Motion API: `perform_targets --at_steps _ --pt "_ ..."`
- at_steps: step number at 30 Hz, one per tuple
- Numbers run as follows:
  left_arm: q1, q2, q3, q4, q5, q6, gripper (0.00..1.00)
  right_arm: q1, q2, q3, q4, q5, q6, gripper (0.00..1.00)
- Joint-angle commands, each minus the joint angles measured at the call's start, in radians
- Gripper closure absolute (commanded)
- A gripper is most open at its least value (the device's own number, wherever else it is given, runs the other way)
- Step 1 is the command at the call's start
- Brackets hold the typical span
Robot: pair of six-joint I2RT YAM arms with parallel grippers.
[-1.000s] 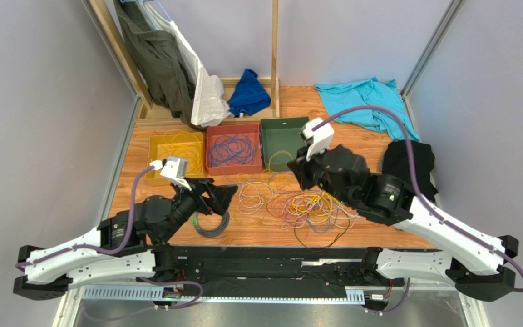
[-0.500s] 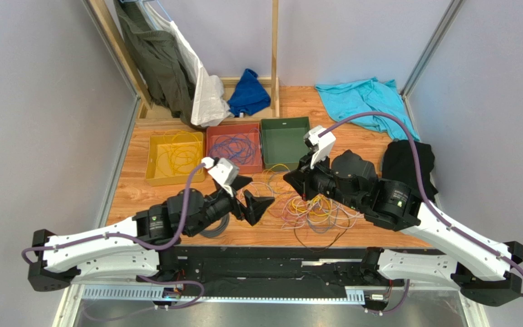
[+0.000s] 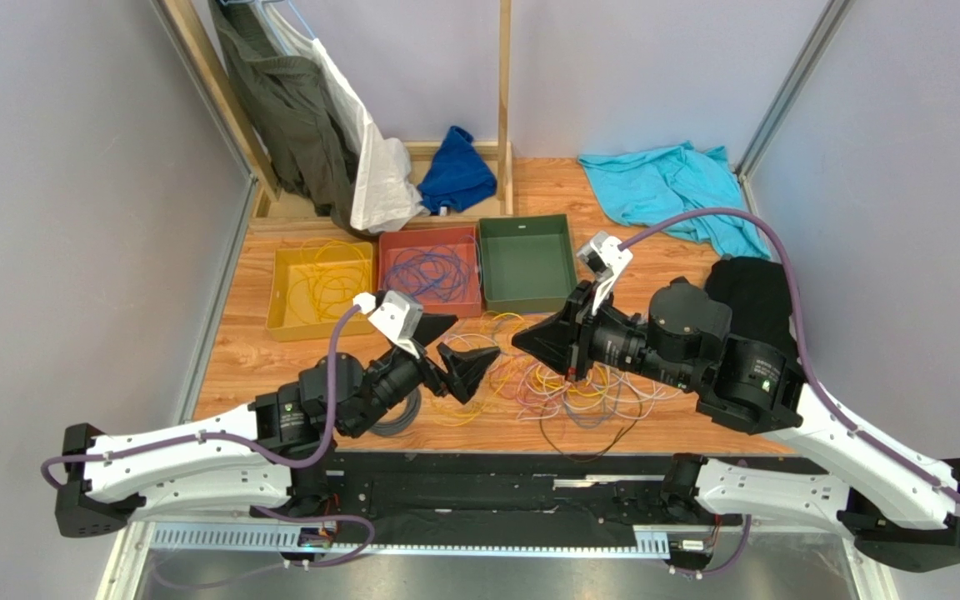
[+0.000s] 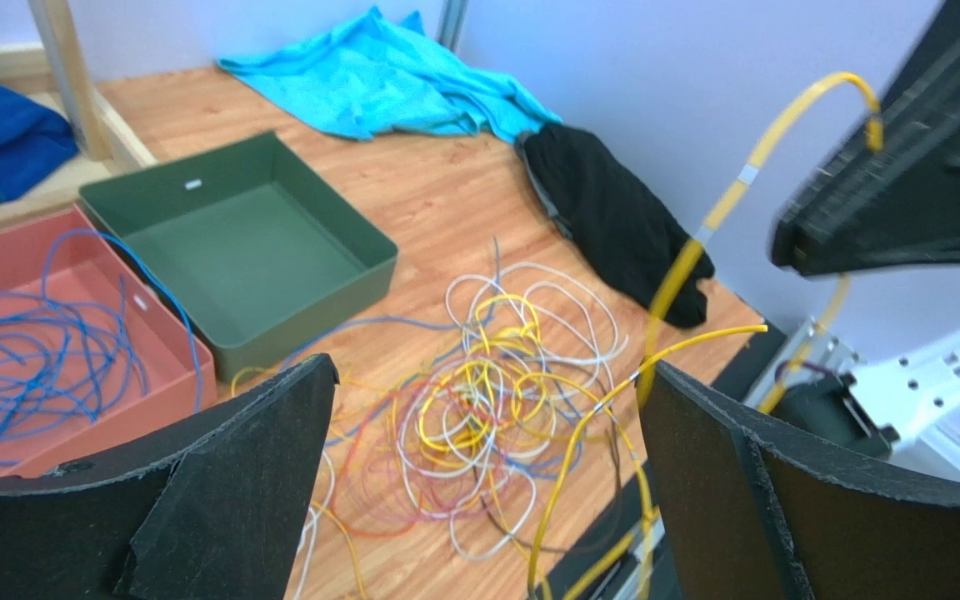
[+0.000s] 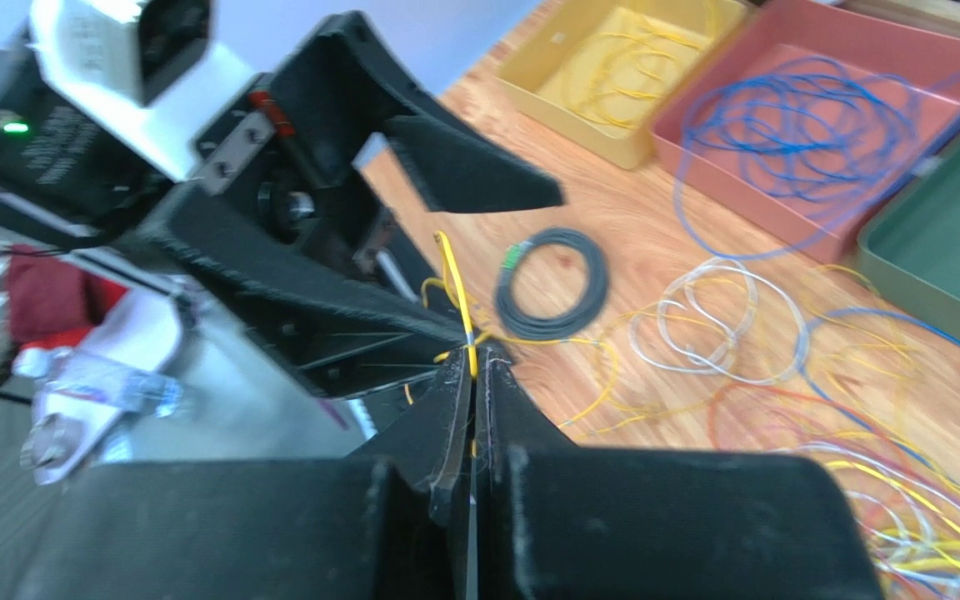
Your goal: Untangle the cables
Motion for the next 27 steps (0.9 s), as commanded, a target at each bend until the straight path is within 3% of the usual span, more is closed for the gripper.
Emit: perform_targets --at_steps 1,3,6,7,9,10,11,12,15,20,27 --pt "0.002 0.073 0.04 0.105 -0.045 0.051 0.02 -0.002 -0.016 -0.006 0.106 -0.128 0.058 1.0" --pt "0.002 0.108 0.063 0.129 -0.04 0.059 0.02 -0.003 -0.016 -0.012 0.114 -0.162 0.075 1.0" --pt "0.007 0.167 0.087 0.168 -0.046 0.067 0.11 -0.002 -0.024 -0.026 0.125 -0.191 0.089 1.0" --pt "0.013 0.197 0.097 0.168 -0.063 0.065 0.27 0.0 -0.027 -0.03 0.122 -0.191 0.093 1.0" --pt "0.017 0.228 0.147 0.078 -0.134 0.026 0.49 0.0 -0.048 -0.033 0.117 -0.177 0.09 1.0" --pt "0.03 0.248 0.165 0.033 -0.196 0.01 0.79 0.0 -0.059 -0.033 0.107 -0.17 0.089 1.0" --pt "0.036 0.251 0.19 -0.067 -0.238 -0.013 0.95 0.0 -0.083 -0.032 0.102 -0.151 0.086 1.0" --pt "0.042 0.248 0.196 -0.126 -0.273 -0.071 1.0 0.0 -0.096 -0.029 0.094 -0.142 0.075 1.0" --pt "0.092 0.169 0.146 -0.255 -0.336 -0.168 1.0 0.0 -0.14 -0.009 0.064 -0.108 0.063 1.0" --pt "0.168 -0.108 0.009 -0.369 -0.388 -0.258 1.0 0.0 -0.166 0.014 0.022 -0.075 0.038 1.0" --pt "0.182 -0.35 0.04 -0.605 -0.537 -0.277 1.0 0.0 -0.175 0.02 0.017 -0.061 0.029 1.0"
